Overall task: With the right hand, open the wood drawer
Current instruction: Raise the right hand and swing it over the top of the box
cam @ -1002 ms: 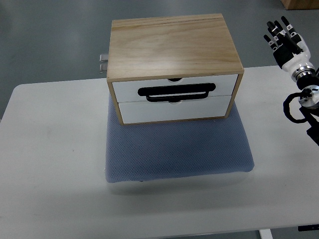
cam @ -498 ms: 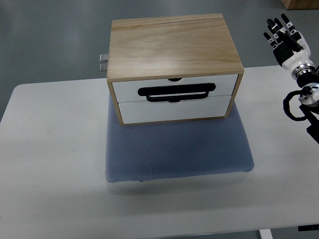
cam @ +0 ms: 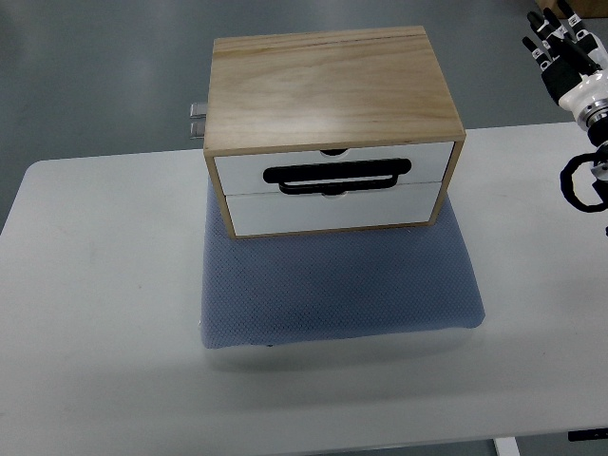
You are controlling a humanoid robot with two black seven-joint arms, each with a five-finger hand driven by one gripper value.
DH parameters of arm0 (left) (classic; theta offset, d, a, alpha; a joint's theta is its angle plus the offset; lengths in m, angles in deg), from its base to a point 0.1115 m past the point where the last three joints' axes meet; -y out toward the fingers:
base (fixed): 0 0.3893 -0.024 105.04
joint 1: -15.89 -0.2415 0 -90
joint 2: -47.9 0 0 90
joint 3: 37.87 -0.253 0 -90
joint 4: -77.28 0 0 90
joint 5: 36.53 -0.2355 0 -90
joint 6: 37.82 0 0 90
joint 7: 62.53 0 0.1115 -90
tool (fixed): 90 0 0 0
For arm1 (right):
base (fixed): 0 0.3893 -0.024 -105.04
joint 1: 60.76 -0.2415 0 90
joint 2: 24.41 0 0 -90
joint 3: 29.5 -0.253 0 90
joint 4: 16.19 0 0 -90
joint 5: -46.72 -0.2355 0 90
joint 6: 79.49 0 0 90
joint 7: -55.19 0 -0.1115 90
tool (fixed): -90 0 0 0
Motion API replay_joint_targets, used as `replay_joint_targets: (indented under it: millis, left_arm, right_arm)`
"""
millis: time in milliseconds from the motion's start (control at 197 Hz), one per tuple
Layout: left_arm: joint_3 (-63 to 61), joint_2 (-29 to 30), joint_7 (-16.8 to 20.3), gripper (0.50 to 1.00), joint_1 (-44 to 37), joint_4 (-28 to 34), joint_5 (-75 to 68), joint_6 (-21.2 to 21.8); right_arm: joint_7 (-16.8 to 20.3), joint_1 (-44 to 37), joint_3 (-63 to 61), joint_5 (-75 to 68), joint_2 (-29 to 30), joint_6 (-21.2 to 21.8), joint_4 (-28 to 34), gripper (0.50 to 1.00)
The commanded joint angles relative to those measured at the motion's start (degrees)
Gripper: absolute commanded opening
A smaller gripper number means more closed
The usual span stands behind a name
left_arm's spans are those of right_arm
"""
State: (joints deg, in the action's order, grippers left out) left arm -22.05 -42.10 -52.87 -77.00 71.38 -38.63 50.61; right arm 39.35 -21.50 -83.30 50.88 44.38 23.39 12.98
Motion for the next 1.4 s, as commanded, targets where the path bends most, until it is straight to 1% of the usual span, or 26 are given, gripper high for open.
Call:
replay_joint_targets:
  millis: [0, 86, 178, 229, 234, 239, 280, 331, 336, 397, 458, 463, 529, 661, 814, 915, 951, 1063, 1124, 1180, 1185, 1215, 1261, 1266, 1276, 1393]
  left_arm:
    - [0.0, 0.0, 0.0, 1.000, 0.0, 0.0, 0.0, 0.0]
    - [0.0, 0.0, 0.0, 1.000, 0.0, 0.0, 0.0, 0.0]
    - [0.0, 0.0, 0.0, 1.000, 0.0, 0.0, 0.0, 0.0]
    - [0.0, 0.0, 0.0, 1.000, 0.0, 0.0, 0.0, 0.0]
    - [0.0, 0.0, 0.0, 1.000, 0.0, 0.0, 0.0, 0.0]
    - [0.0, 0.0, 0.0, 1.000, 0.0, 0.0, 0.0, 0.0]
    - [0.0, 0.0, 0.0, 1.000, 0.0, 0.0, 0.0, 0.0]
    - [0.0, 0.0, 0.0, 1.000, 0.0, 0.0, 0.0, 0.0]
    - [0.0, 0.0, 0.0, 1.000, 0.0, 0.0, 0.0, 0.0]
    - [0.0, 0.0, 0.0, 1.000, 0.0, 0.0, 0.0, 0.0]
    - [0.0, 0.0, 0.0, 1.000, 0.0, 0.0, 0.0, 0.0]
    - [0.0, 0.0, 0.0, 1.000, 0.0, 0.0, 0.0, 0.0]
    - [0.0, 0.0, 0.0, 1.000, 0.0, 0.0, 0.0, 0.0]
    - [0.0, 0.0, 0.0, 1.000, 0.0, 0.0, 0.0, 0.0]
    - [0.0, 0.0, 0.0, 1.000, 0.0, 0.0, -0.1, 0.0]
    - [0.0, 0.0, 0.0, 1.000, 0.0, 0.0, 0.0, 0.0]
    - [0.0, 0.0, 0.0, 1.000, 0.0, 0.0, 0.0, 0.0]
    - [0.0, 0.0, 0.0, 1.000, 0.0, 0.0, 0.0, 0.0]
    - [0.0, 0.0, 0.0, 1.000, 0.0, 0.0, 0.0, 0.0]
    - [0.0, 0.0, 0.0, 1.000, 0.0, 0.0, 0.0, 0.0]
    - [0.0, 0.0, 0.0, 1.000, 0.0, 0.0, 0.0, 0.0]
    - [0.0, 0.0, 0.0, 1.000, 0.0, 0.0, 0.0, 0.0]
    - [0.0, 0.0, 0.0, 1.000, 0.0, 0.0, 0.0, 0.0]
    - [0.0, 0.0, 0.0, 1.000, 0.0, 0.0, 0.0, 0.0]
    - [0.0, 0.0, 0.0, 1.000, 0.0, 0.0, 0.0, 0.0]
    - [0.0, 0.0, 0.0, 1.000, 0.0, 0.0, 0.0, 0.0]
  right_arm:
    - [-0.2, -2.3, 7.5, -0.2, -3.2, 0.0, 0.1, 0.944]
    - [-0.2, -5.2, 14.7, -0.4, -5.6, 0.0, 0.1, 0.944]
    - [-1.4, -9.0, 24.6, -0.4, -8.6, 0.1, 0.6, 0.944]
    - [-1.4, -9.0, 24.6, -0.4, -8.6, 0.1, 0.6, 0.944]
    - [-2.0, -11.8, 30.9, -0.4, -10.6, 0.3, 1.1, 0.944]
    - [-2.1, -12.5, 32.3, -0.3, -11.0, 0.4, 1.1, 0.944]
    - [-2.4, -14.8, 37.2, -0.3, -12.2, 0.6, 1.2, 0.942]
    - [-2.4, -14.8, 37.2, -0.3, -12.2, 0.6, 1.2, 0.942]
    - [-2.4, -18.2, 43.0, 0.0, -13.2, 1.1, 2.0, 0.944]
    - [-2.4, -22.6, 50.4, 0.1, -15.1, 1.7, 4.6, 0.944]
    - [-2.4, -23.4, 51.7, 0.1, -15.5, 1.9, 5.1, 0.942]
    - [-2.4, -27.6, 57.7, 0.5, -17.9, 3.0, 8.0, 0.942]
    - [-2.4, -33.6, 65.0, 2.2, -20.2, 5.2, 12.0, 0.942]
    - [-2.2, -45.1, 76.8, 10.3, -20.8, 9.5, 18.8, 0.942]
    - [-2.0, -54.0, 81.7, 22.1, -20.9, 13.7, 24.3, 0.942]
    - [-1.7, -58.9, 81.7, 28.3, -20.6, 20.4, 27.0, 0.942]
    - [-1.6, -60.1, 81.7, 29.8, -20.2, 22.1, 27.3, 0.942]
    - [-1.6, -62.9, 81.6, 33.5, -19.6, 22.1, 30.2, 0.940]
    - [-0.4, -63.8, 81.7, 35.3, -19.6, 22.1, 32.9, 0.942]
    - [-0.4, -63.8, 81.7, 35.3, -19.6, 22.1, 32.9, 0.942]
    - [0.8, -64.2, 81.7, 36.6, -19.6, 22.1, 35.6, 0.942]
    - [1.3, -64.5, 81.7, 37.1, -19.6, 22.1, 36.9, 0.942]
    - [1.3, -64.5, 81.7, 37.1, -19.6, 22.1, 36.9, 0.942]
    - [2.2, -64.6, 81.7, 37.5, -19.6, 22.1, 38.8, 0.942]
    - [2.5, -64.7, 81.7, 37.6, -19.6, 22.1, 39.2, 0.940]
    - [3.6, -66.2, 81.2, 37.1, -19.5, 22.1, 41.4, 0.942]
